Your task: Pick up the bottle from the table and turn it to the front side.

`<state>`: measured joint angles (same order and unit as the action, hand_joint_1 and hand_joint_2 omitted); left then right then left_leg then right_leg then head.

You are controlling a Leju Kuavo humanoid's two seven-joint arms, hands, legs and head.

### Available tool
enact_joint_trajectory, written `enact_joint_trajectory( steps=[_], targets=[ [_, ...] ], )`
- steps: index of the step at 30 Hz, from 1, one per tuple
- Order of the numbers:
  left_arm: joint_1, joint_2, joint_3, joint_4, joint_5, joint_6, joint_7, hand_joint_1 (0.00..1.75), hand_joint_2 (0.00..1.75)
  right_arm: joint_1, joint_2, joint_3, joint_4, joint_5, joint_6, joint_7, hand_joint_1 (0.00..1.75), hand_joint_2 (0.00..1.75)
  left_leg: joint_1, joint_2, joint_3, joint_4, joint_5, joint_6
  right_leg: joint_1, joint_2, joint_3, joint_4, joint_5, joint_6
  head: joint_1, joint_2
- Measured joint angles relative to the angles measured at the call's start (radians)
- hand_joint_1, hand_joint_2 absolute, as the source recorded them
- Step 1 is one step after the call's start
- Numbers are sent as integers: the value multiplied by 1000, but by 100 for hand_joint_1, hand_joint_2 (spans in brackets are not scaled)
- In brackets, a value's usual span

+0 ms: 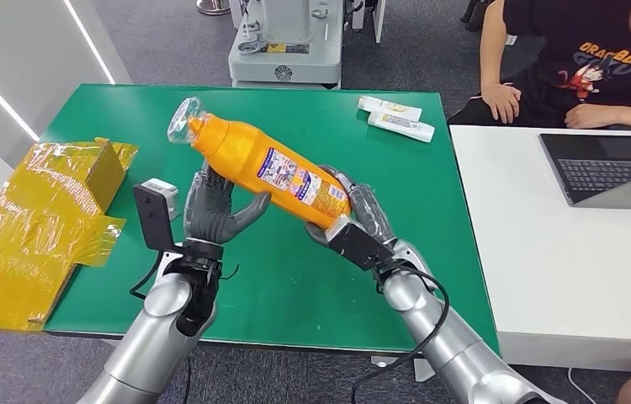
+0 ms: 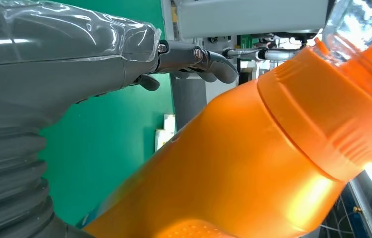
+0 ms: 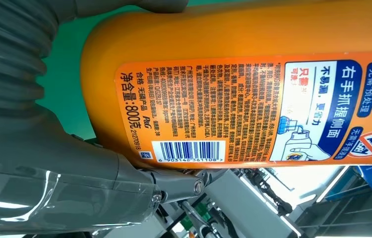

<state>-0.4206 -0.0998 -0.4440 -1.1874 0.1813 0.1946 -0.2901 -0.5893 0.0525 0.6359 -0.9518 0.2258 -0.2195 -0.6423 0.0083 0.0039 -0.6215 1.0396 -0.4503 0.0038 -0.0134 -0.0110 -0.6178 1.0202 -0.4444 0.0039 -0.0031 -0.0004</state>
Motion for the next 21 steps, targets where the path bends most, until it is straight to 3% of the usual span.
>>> enact_joint_trajectory(
  steps=[19,21],
  targets=[
    [-3,-1,4,8,0,12,-15,3,175,2,44,40,76,-16,10,-17,175,175,0,0,0,0,0,0,0,0,0,0,0,0,0,0],
    [-3,-1,4,8,2,13,-16,79,175,1,48,45,79,-16,11,-18,175,175,0,0,0,0,0,0,0,0,0,0,0,0,0,0]
  ],
)
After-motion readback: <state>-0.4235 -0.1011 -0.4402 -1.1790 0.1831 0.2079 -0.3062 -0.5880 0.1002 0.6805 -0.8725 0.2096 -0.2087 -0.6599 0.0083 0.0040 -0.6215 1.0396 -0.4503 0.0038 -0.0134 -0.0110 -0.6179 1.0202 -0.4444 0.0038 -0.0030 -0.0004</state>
